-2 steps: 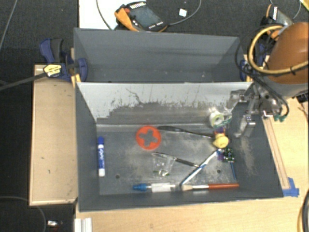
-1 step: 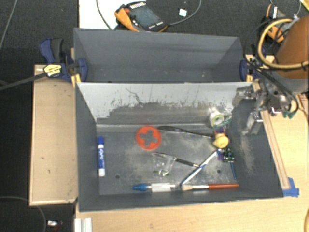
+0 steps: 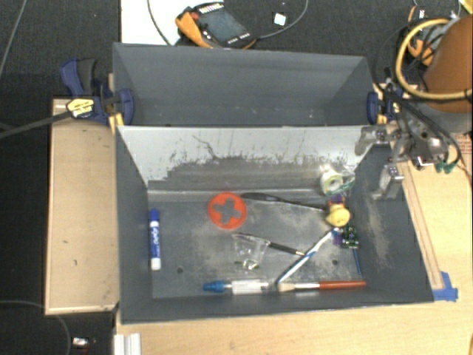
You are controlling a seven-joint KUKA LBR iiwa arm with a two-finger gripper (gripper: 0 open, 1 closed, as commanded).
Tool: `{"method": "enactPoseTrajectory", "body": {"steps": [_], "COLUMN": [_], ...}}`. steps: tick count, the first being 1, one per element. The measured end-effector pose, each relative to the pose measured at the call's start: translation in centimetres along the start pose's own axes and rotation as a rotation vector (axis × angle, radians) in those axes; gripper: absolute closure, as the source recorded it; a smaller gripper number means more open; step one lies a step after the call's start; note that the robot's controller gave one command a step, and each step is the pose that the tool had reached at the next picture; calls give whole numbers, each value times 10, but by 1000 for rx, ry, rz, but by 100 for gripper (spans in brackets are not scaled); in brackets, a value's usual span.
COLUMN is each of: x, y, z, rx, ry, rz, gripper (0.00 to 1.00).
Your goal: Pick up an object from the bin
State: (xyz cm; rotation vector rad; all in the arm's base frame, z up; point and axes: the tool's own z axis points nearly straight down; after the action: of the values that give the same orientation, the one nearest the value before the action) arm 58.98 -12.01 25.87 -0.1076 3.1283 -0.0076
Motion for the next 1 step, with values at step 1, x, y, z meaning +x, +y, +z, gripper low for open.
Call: {"method": "enactPoseTrajectory", "body": {"steps": [1], "x": [48], "y": [11], "z": [-77], "rx": [2], "ry": [-6], "rz": [-128], "gripper": [0]}}
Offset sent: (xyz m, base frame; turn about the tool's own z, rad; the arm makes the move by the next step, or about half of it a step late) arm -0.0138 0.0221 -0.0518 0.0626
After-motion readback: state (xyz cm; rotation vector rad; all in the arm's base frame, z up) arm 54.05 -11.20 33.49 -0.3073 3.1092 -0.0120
